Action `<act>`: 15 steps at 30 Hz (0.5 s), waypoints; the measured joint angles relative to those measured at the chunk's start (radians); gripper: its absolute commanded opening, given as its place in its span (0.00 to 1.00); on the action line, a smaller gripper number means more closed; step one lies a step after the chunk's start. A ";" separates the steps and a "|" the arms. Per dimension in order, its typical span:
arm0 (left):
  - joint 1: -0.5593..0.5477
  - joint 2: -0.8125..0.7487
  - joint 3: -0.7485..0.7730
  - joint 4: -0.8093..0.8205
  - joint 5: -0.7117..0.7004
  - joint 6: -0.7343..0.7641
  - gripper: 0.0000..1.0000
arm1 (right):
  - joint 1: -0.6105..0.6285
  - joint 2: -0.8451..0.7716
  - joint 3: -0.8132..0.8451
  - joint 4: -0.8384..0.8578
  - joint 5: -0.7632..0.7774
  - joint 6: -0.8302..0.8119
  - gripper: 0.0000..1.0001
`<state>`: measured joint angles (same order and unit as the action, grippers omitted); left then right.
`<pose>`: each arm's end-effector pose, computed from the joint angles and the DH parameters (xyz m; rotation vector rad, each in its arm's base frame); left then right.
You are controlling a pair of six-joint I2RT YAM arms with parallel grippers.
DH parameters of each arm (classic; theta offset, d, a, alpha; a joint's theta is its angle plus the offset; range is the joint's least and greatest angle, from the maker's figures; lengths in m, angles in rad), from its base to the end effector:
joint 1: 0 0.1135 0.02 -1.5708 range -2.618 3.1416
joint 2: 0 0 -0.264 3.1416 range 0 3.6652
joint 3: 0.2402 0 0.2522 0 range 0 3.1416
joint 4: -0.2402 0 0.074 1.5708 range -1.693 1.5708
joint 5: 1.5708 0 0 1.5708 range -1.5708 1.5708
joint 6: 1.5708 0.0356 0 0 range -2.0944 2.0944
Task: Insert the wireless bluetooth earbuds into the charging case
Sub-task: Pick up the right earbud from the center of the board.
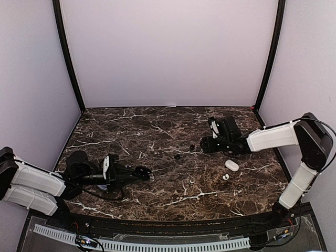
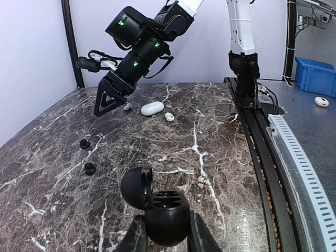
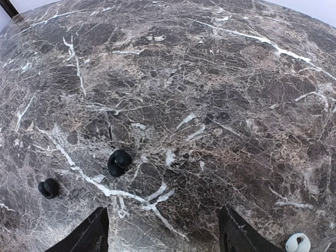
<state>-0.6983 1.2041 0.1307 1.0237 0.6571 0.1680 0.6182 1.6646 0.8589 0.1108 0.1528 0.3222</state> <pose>0.1369 -0.1433 0.1682 1.1502 1.2426 -0.9315 0.2815 0.1935 0.1713 -0.2549 2.2627 0.3275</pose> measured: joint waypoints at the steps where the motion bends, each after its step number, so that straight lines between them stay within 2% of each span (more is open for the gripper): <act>1: 0.000 0.000 0.000 0.000 0.000 0.000 0.06 | -0.001 0.002 0.002 -0.004 -0.001 0.000 0.70; 4: 0.000 0.000 0.001 0.000 0.001 0.000 0.06 | -0.006 0.011 0.015 -0.019 -0.003 0.000 0.70; 11: 0.000 0.000 0.011 0.000 0.002 0.000 0.06 | -0.019 0.043 0.089 -0.089 -0.008 -0.019 0.52; 15: 0.000 0.000 0.014 0.000 0.005 -0.007 0.06 | -0.022 0.061 0.117 -0.123 -0.014 -0.041 0.50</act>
<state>-0.6983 1.2045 0.1444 1.0241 0.6624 0.1612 0.5961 1.7260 0.9760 -0.0124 0.1383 0.2813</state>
